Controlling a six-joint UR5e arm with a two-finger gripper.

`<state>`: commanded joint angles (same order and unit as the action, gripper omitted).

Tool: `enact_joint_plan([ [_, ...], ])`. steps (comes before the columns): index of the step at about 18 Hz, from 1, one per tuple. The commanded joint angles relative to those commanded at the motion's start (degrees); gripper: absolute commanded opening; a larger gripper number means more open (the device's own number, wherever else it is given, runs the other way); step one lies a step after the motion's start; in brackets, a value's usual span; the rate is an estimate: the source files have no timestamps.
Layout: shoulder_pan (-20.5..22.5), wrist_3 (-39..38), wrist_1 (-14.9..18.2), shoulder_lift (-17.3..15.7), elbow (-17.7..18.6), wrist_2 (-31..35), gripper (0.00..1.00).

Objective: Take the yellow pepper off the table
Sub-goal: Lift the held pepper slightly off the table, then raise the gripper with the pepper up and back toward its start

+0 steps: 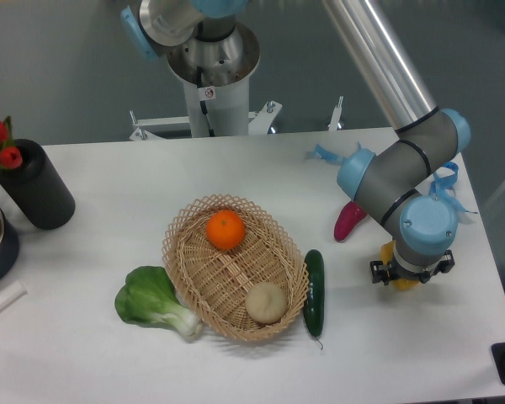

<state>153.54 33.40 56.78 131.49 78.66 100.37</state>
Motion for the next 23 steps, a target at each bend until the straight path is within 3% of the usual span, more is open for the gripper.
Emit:
enact_joint_plan([
  [2, 0.09, 0.17, 0.0, -0.09, -0.26, 0.0, 0.36],
  [4, 0.17, 0.26, 0.09, -0.26, -0.35, -0.18, 0.27],
  [11, 0.7, 1.05, 0.0, -1.93, -0.35, -0.7, 0.24],
  [23, 4.48, 8.35, -0.18, -6.42, -1.67, -8.0, 0.21],
])
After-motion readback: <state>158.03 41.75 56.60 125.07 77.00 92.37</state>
